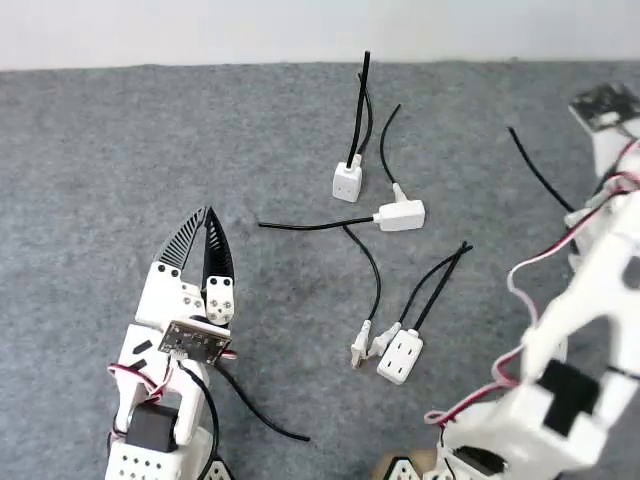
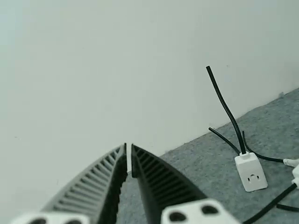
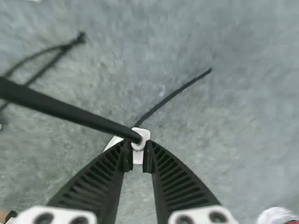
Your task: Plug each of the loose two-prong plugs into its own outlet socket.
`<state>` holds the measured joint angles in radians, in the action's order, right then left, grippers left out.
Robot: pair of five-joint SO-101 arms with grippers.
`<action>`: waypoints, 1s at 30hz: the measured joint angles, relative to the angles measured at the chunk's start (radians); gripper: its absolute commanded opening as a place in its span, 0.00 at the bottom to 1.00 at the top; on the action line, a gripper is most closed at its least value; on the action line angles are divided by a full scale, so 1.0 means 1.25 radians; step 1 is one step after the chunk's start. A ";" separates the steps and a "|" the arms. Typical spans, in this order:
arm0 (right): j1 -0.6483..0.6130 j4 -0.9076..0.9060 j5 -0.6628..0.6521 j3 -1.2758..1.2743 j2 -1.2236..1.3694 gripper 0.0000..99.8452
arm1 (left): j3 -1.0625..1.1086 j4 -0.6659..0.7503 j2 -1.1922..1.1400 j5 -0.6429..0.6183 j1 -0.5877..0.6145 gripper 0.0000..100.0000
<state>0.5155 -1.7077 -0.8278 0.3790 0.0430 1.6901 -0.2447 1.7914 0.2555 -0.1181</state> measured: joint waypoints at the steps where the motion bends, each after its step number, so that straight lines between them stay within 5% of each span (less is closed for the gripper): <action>1: 0.014 0.005 0.000 -0.001 0.032 0.01 | 0.000 0.000 0.000 0.000 0.000 0.01; 19: 0.023 0.041 0.001 -0.001 0.183 0.01 | 0.000 -0.001 0.000 -0.012 -0.002 0.01; 30: -0.356 0.022 0.139 0.027 0.006 0.01 | 0.000 -0.021 0.000 -0.012 -0.091 0.01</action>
<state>0.0706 -1.6801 -0.6544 0.4127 0.0506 1.6901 -0.2708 1.7914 0.2401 -0.2317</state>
